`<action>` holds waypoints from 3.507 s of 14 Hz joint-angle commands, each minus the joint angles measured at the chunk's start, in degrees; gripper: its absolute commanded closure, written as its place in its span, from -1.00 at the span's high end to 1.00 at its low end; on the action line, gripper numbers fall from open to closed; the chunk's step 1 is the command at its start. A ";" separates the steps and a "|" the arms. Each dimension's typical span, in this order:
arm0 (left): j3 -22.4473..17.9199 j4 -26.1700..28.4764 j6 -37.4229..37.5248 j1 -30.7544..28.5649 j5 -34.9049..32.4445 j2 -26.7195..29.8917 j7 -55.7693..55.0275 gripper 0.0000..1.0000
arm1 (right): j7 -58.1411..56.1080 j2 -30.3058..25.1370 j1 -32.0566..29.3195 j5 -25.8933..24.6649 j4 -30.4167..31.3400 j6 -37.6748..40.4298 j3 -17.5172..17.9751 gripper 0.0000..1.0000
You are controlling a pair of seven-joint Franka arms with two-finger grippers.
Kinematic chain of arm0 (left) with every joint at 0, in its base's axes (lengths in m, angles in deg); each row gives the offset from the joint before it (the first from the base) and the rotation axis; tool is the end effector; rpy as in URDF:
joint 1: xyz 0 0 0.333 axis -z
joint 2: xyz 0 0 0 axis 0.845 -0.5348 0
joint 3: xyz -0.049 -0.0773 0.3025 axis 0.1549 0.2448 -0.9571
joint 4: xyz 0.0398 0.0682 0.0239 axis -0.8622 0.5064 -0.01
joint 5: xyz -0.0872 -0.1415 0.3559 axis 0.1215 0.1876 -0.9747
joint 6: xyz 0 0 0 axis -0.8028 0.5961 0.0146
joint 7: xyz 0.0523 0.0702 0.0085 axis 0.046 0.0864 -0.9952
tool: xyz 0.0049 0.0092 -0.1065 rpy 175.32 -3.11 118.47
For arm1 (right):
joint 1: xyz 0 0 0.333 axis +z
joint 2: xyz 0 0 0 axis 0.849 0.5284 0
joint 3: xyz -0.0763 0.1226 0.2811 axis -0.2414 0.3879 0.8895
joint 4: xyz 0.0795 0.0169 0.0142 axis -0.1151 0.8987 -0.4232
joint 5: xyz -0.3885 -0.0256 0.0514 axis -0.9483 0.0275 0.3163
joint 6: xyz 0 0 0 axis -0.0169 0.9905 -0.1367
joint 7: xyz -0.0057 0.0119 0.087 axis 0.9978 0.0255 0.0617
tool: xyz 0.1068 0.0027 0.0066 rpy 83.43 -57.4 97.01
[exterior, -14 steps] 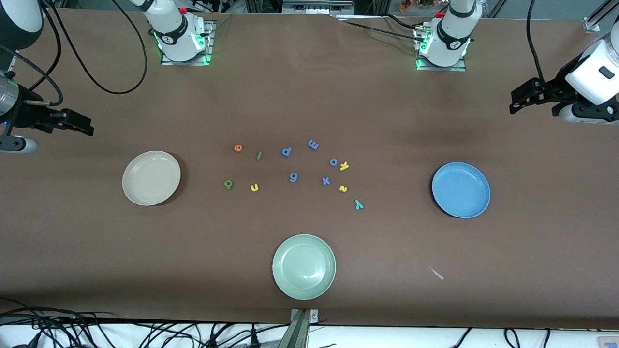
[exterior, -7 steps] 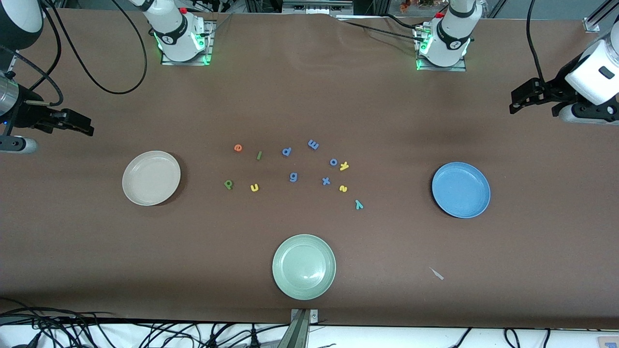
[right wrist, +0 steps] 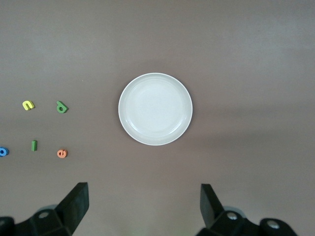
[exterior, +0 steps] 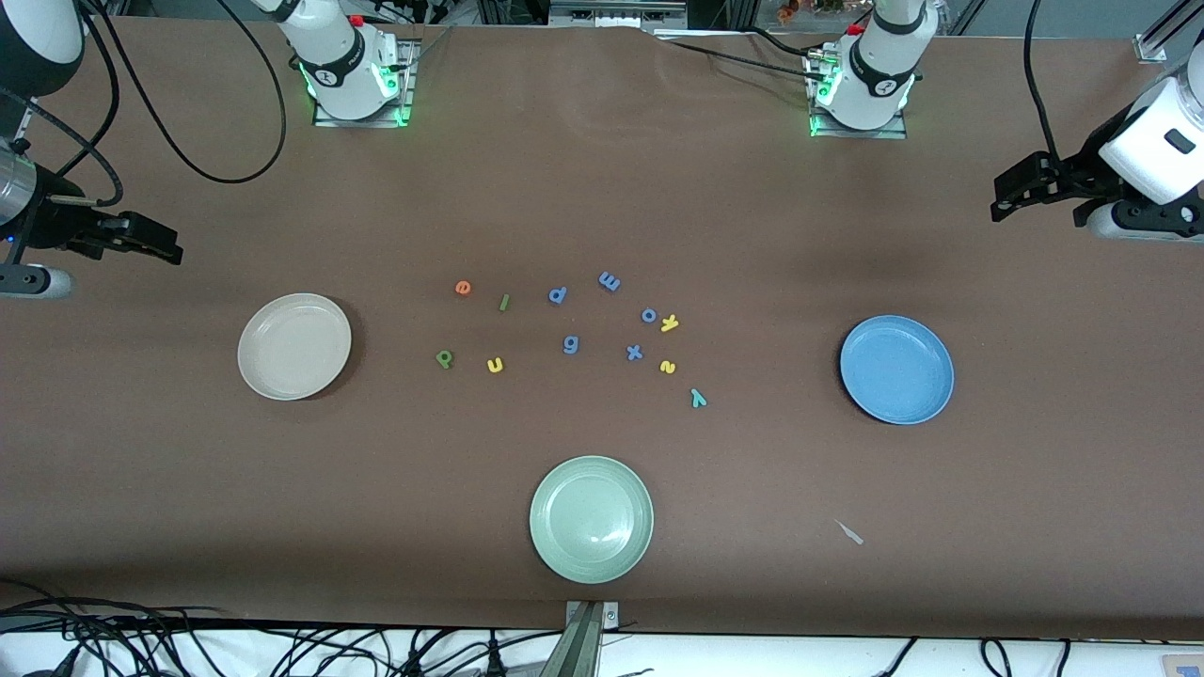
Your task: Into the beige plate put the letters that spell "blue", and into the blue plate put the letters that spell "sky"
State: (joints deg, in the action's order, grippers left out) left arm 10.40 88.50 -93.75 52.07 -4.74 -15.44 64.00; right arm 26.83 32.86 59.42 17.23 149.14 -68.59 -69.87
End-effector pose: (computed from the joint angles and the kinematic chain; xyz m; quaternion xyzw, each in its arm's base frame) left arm 0.5385 -0.0305 0.6127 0.9990 -0.0162 -0.0407 0.0107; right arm 0.5813 -0.0082 0.5650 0.9985 -0.0255 -0.0472 0.0109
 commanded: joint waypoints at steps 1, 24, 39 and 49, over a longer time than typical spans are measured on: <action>0.29 -1.89 1.34 0.06 -1.77 -0.87 -0.24 1.00 | -0.87 0.22 0.18 0.98 -0.71 0.69 -0.44 1.00; 0.29 -1.89 1.34 0.06 -1.77 -0.78 -0.33 1.00 | -0.69 0.57 0.35 0.89 -0.62 0.60 -0.35 1.00; -7.69 -2.34 1.25 10.33 0.25 -0.43 -0.24 1.00 | 17.58 25.25 18.98 6.79 -0.45 -24.59 -0.26 1.00; -6.22 -0.76 -1.02 11.49 3.95 -3.32 0.55 1.00 | 19.52 28.61 22.94 6.34 14.76 -47.38 -0.52 1.00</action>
State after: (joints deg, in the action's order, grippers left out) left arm 4.48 87.73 -92.43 63.12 -2.52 -16.43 64.04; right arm 46.50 61.67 81.55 23.57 162.14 -113.43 -69.63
